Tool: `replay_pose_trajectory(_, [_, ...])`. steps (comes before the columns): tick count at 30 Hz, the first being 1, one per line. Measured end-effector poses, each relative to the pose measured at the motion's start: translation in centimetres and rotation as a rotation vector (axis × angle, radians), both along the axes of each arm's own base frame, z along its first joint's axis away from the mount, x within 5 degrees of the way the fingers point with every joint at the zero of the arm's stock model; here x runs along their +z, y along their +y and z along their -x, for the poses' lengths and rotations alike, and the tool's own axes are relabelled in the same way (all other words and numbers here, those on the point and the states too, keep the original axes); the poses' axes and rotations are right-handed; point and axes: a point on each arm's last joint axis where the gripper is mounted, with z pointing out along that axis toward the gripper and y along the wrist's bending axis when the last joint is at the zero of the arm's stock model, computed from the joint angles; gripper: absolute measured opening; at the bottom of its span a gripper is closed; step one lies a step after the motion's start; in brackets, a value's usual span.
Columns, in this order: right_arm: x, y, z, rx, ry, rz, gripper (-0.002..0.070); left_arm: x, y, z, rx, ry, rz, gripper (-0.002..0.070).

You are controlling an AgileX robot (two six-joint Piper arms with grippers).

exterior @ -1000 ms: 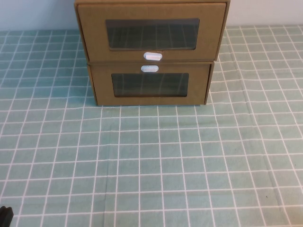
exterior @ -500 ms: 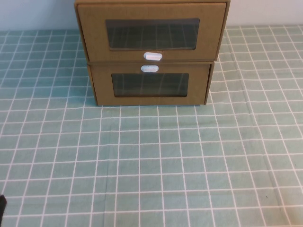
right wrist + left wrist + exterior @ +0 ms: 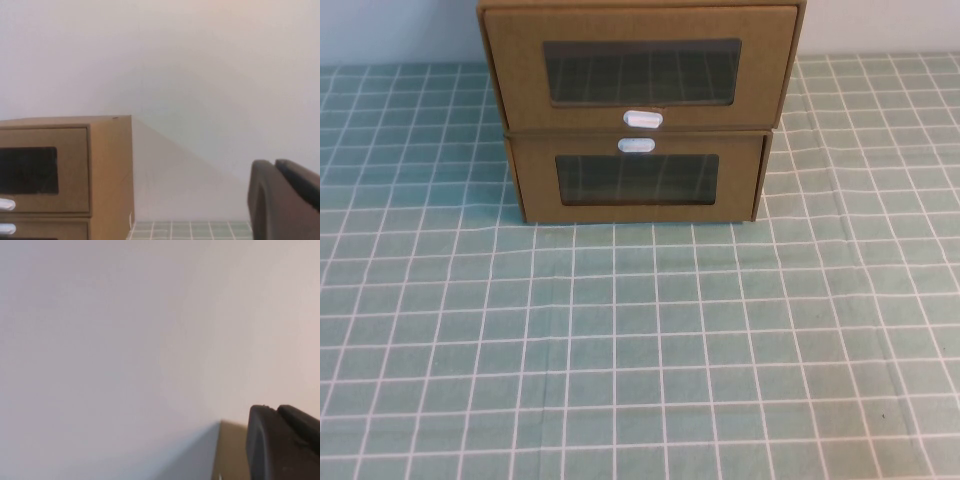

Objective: Open the shoe box
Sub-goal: 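Pull the top drawer of the cardboard box fully open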

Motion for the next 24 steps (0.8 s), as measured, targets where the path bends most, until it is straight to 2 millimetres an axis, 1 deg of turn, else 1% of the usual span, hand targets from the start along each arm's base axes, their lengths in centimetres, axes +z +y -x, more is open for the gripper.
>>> replay_pose_trajectory(5, [0.0, 0.0, 0.0, 0.000, -0.004, 0.002, -0.0013, 0.4, 0.2, 0.3, 0.018, -0.057, 0.014, -0.0005])
replay_pose_trajectory(8, [0.4, 0.0, 0.2, 0.005, -0.052, -0.001, -0.0013, 0.7, 0.3, 0.5, 0.021, -0.093, 0.034, -0.0005])
replay_pose_trajectory(11, [1.8, 0.1, 0.9, 0.023, -0.221, -0.029, -0.0013, 1.6, 0.6, 1.2, 0.048, -0.215, 0.055, -0.0005])
replay_pose_trajectory(14, [3.3, -0.3, 1.9, 0.056, -0.370, -0.156, -0.0013, 2.7, 0.9, 2.1, 0.078, -0.351, 0.066, -0.0005])
replay_pose_trajectory(16, [5.1, -0.8, 2.6, 0.081, -0.451, -0.283, -0.0013, 4.5, 1.1, 2.9, 0.082, -0.420, 0.077, -0.0005])
replay_pose_trajectory(18, [7.3, -1.4, 3.7, 0.101, -0.532, -0.385, -0.0013, 7.0, 1.2, 3.9, 0.073, -0.479, 0.086, -0.0005])
replay_pose_trajectory(19, [8.7, -1.6, 4.4, 0.116, -0.581, -0.431, -0.0013, 8.3, 1.2, 4.5, 0.063, -0.499, 0.090, -0.0005])
replay_pose_trajectory(22, [13.4, -2.1, 7.1, 0.157, -0.719, -0.498, -0.0013, 12.0, 1.1, 6.2, 0.041, -0.523, 0.071, -0.0005])
replay_pose_trajectory(24, [16.4, -2.1, 8.3, 0.178, -0.751, -0.501, -0.0013, 14.5, 1.1, 6.5, 0.029, -0.520, 0.062, -0.0005])
